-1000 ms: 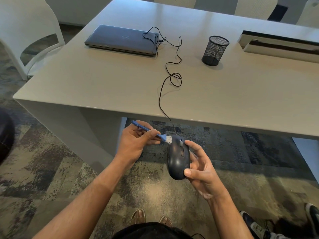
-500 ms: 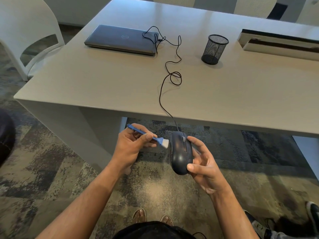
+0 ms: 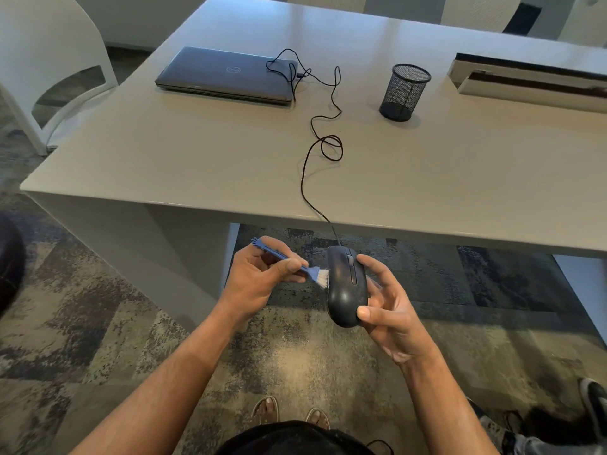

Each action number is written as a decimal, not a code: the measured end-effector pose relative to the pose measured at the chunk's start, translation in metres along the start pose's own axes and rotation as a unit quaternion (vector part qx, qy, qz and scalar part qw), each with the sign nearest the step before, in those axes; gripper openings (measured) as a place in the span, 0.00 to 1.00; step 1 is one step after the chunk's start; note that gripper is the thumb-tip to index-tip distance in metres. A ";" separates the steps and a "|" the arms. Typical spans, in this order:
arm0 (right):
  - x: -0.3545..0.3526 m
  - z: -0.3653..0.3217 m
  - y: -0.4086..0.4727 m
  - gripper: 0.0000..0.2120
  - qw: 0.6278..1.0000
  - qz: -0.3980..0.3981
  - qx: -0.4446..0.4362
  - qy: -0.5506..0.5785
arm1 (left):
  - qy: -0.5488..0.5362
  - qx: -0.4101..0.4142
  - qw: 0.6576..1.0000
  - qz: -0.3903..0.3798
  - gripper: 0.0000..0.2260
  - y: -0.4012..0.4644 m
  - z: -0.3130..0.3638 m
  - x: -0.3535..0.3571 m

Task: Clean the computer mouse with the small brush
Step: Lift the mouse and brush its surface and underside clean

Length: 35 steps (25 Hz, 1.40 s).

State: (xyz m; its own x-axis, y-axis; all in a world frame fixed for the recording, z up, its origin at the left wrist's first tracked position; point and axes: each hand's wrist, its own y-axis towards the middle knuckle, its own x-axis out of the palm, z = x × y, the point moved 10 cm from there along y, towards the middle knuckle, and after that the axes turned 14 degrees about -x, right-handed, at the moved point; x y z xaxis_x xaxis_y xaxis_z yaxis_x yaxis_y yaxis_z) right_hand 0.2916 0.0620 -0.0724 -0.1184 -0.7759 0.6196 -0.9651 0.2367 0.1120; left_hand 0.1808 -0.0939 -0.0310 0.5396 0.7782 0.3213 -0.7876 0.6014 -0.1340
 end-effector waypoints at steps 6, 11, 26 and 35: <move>-0.003 0.001 0.000 0.36 1.000 0.009 0.003 0.008 | -0.006 0.000 1.000 0.004 0.03 0.003 -0.001 -0.010; 0.004 0.005 0.002 0.36 1.000 -0.010 0.011 0.010 | -0.026 0.007 0.996 0.090 0.05 0.018 0.000 -0.026; -0.009 0.000 0.012 0.36 1.000 -0.004 0.001 -0.003 | 0.001 -0.017 0.999 -0.032 0.02 0.018 -0.003 -0.006; -0.002 0.002 0.015 0.36 1.000 -0.011 0.000 0.005 | 0.006 -0.003 1.000 0.027 0.03 0.031 0.002 -0.012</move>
State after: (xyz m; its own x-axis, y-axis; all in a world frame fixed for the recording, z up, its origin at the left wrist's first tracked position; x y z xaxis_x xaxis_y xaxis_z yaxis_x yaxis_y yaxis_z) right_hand 0.2775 0.0662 -0.0735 -0.0947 -0.7750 0.6248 -0.9674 0.2198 0.1260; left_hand 0.1494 -0.0844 -0.0373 0.5000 0.8117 0.3019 -0.8138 0.5596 -0.1568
